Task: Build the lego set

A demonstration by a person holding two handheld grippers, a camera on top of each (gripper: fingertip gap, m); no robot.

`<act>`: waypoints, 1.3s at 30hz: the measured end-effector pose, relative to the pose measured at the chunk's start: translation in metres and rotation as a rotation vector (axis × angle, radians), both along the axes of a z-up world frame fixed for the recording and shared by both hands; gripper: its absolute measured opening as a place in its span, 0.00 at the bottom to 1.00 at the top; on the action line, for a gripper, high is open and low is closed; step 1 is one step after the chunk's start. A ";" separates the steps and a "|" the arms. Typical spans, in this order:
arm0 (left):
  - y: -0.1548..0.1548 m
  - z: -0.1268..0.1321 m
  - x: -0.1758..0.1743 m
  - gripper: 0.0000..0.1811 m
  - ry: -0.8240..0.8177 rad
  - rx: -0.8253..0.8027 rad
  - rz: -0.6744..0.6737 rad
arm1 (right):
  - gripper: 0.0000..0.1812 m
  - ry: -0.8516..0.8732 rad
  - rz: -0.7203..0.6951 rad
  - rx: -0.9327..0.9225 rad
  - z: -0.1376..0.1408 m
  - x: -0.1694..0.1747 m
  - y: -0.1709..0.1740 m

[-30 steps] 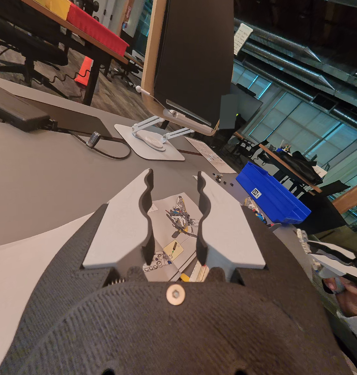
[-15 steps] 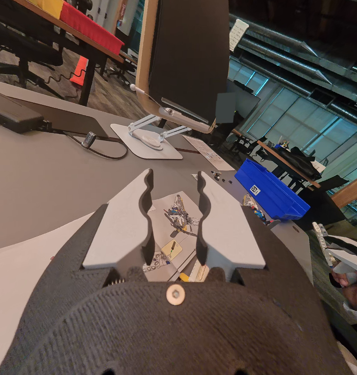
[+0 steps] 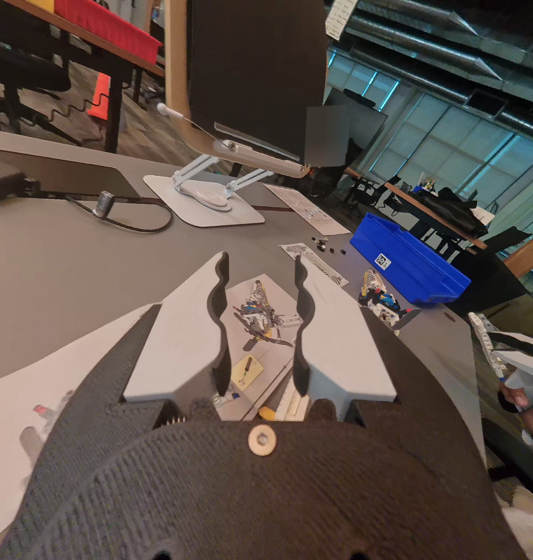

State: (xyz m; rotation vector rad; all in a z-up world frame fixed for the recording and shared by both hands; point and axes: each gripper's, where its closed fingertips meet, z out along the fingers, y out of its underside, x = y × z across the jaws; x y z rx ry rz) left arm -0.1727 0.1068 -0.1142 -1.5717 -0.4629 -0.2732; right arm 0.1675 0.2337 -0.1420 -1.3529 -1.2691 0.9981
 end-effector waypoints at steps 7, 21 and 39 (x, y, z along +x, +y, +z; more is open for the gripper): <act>0.008 -0.002 0.009 0.23 0.012 -0.014 -0.019 | 0.17 -0.006 0.006 0.031 -0.004 0.003 -0.005; -0.090 0.012 -0.078 0.23 0.168 -0.197 0.400 | 0.17 -0.128 -0.018 -0.220 -0.048 -0.023 0.001; -0.057 -0.050 -0.062 0.43 -0.011 -0.410 0.248 | 0.17 -0.119 -0.084 -0.304 -0.063 -0.024 0.013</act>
